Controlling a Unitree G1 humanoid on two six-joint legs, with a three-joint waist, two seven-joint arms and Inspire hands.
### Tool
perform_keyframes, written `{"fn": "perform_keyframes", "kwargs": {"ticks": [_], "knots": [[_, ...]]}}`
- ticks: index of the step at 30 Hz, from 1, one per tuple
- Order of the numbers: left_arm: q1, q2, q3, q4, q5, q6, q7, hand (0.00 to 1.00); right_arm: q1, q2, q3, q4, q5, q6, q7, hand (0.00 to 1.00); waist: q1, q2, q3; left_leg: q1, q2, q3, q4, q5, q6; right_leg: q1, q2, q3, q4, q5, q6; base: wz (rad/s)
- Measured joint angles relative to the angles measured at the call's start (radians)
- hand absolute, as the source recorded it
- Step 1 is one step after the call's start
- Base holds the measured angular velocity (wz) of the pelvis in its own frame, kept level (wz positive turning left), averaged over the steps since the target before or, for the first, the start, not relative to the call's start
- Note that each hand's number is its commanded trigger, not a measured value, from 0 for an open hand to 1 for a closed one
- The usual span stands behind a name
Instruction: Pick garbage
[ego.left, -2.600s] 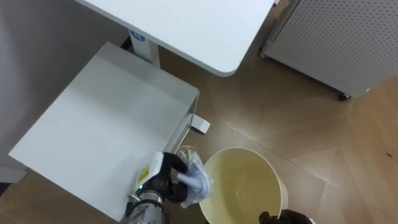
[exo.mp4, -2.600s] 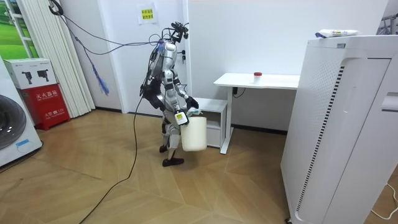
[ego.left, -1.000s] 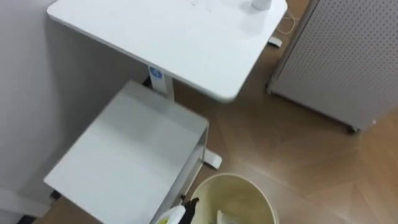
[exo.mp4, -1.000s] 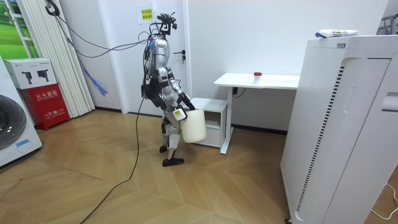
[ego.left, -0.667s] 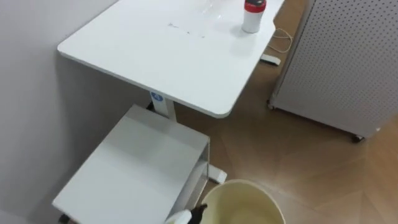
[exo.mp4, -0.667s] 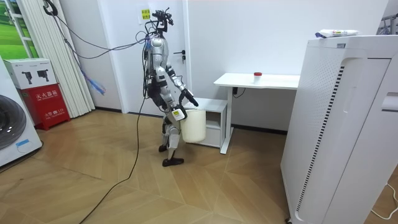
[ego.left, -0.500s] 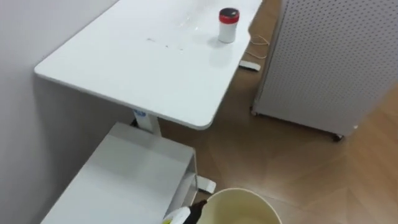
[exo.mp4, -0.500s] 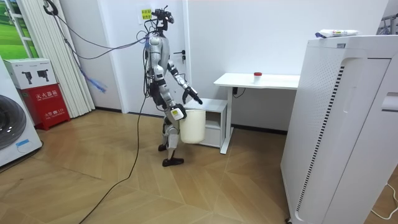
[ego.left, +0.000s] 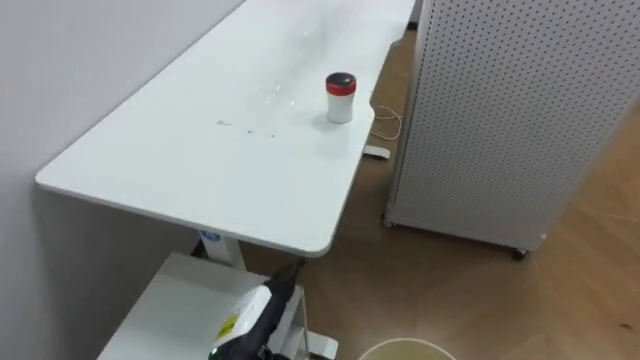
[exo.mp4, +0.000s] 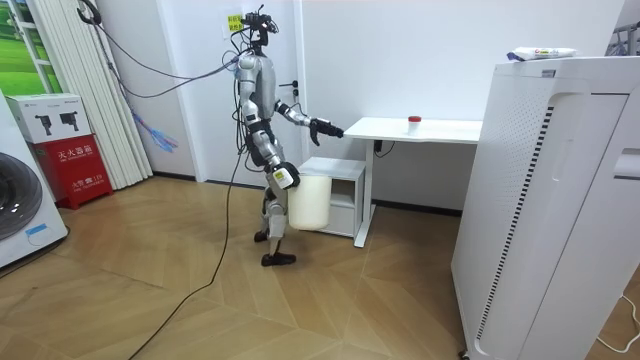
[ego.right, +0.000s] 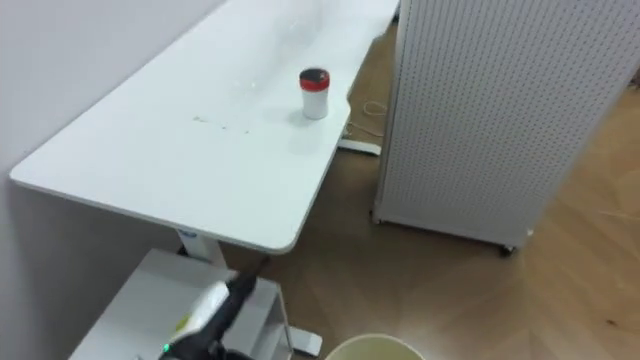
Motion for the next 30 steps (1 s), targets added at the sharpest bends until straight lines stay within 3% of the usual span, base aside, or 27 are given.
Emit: {"fn": "perform_keyframes", "kwargs": {"ticks": [4, 7, 8, 9, 10, 11, 13, 15, 17, 21, 30], "knots": [[0.014, 0.015, 0.035, -0.051, -0.002, 0.000, 0.025, 0.00, 0.001, 0.012, 0.001, -0.020, -0.018, 0.000, 0.003, 1.00, 0.011, -0.016, -0.0016, 0.024, 0.001, 0.054, -0.011, -0.007, 0.006, -0.009, -0.016, -0.073, -0.005, 0.027, -0.002, -0.50], [0.036, 0.021, 0.060, -0.142, -0.023, -0.007, 0.073, 0.00, 0.003, 0.024, 0.001, -0.017, -0.022, 0.001, 0.015, 1.00, 0.016, -0.020, -0.0041, 0.051, 0.007, 0.103, -0.048, -0.011, 0.012, 0.007, -0.020, -0.127, -0.057, 0.080, -0.006, -0.65], [0.040, 0.018, 0.076, -0.170, -0.023, -0.020, 0.094, 0.00, 0.006, 0.030, 0.001, -0.015, -0.023, 0.001, 0.016, 1.00, 0.023, -0.020, -0.0029, 0.068, 0.022, 0.143, -0.064, -0.010, 0.014, 0.019, -0.028, -0.181, -0.069, 0.094, -0.012, -0.68], [0.044, 0.005, 0.091, -0.182, -0.022, -0.040, 0.114, 0.00, 0.011, 0.031, 0.000, -0.013, -0.024, 0.000, 0.015, 1.00, 0.031, -0.015, -0.0001, 0.089, 0.031, 0.183, -0.070, -0.016, 0.016, 0.025, -0.052, -0.274, -0.017, 0.069, -0.039, -0.68], [0.044, 0.000, 0.097, -0.182, -0.022, -0.046, 0.124, 0.00, 0.011, 0.031, 0.000, -0.012, -0.032, 0.000, 0.014, 1.00, 0.032, -0.011, 0.0014, 0.099, 0.034, 0.194, -0.071, -0.018, 0.015, 0.031, -0.063, -0.317, 0.016, 0.047, -0.046, -0.54], [0.043, -0.011, 0.111, -0.182, -0.023, -0.057, 0.134, 0.00, 0.010, 0.031, -0.002, -0.011, -0.055, -0.003, 0.006, 1.00, 0.031, -0.012, 0.0012, 0.115, 0.030, 0.216, -0.075, -0.022, 0.012, 0.039, -0.084, -0.363, 0.057, 0.013, -0.039, -0.42], [0.042, -0.018, 0.115, -0.183, -0.023, -0.064, 0.147, 0.00, 0.004, 0.030, -0.002, -0.011, -0.077, -0.006, -0.003, 1.00, 0.030, -0.019, 0.0009, 0.117, 0.015, 0.207, -0.074, -0.025, 0.007, 0.034, -0.085, -0.368, 0.040, 0.001, -0.039, -0.35], [0.044, -0.016, 0.119, -0.185, -0.022, -0.065, 0.147, 0.00, 0.001, 0.032, -0.001, -0.011, -0.092, -0.013, -0.002, 1.00, 0.032, -0.016, 0.0007, 0.102, 0.003, 0.138, -0.080, -0.023, 0.010, 0.029, -0.068, -0.357, 0.001, 0.012, -0.048, -0.26], [0.046, -0.012, 0.120, -0.186, -0.023, -0.065, 0.148, 0.00, 0.002, 0.035, 0.000, -0.011, -0.096, -0.013, 0.002, 1.00, 0.029, -0.018, 0.0000, 0.100, 0.003, 0.121, -0.079, -0.023, 0.010, 0.032, -0.064, -0.357, -0.009, 0.015, -0.047, -0.10], [0.046, -0.004, 0.120, -0.219, -0.044, -0.072, 0.160, 0.00, 0.000, 0.032, -0.002, -0.011, -0.099, -0.013, 0.008, 1.00, 0.025, -0.017, -0.0001, 0.108, 0.004, 0.098, -0.081, -0.023, 0.010, 0.054, -0.053, -0.368, -0.040, 0.023, -0.039, 0.02], [0.045, 0.003, 0.131, -0.232, -0.062, -0.072, 0.186, 0.00, 0.004, 0.035, 0.010, -0.011, -0.104, -0.013, 0.023, 1.00, 0.023, -0.019, 0.0024, 0.164, 0.017, 0.099, -0.104, -0.021, 0.008, 0.125, -0.027, -0.367, -0.099, 0.032, -0.033, -0.01]]}}
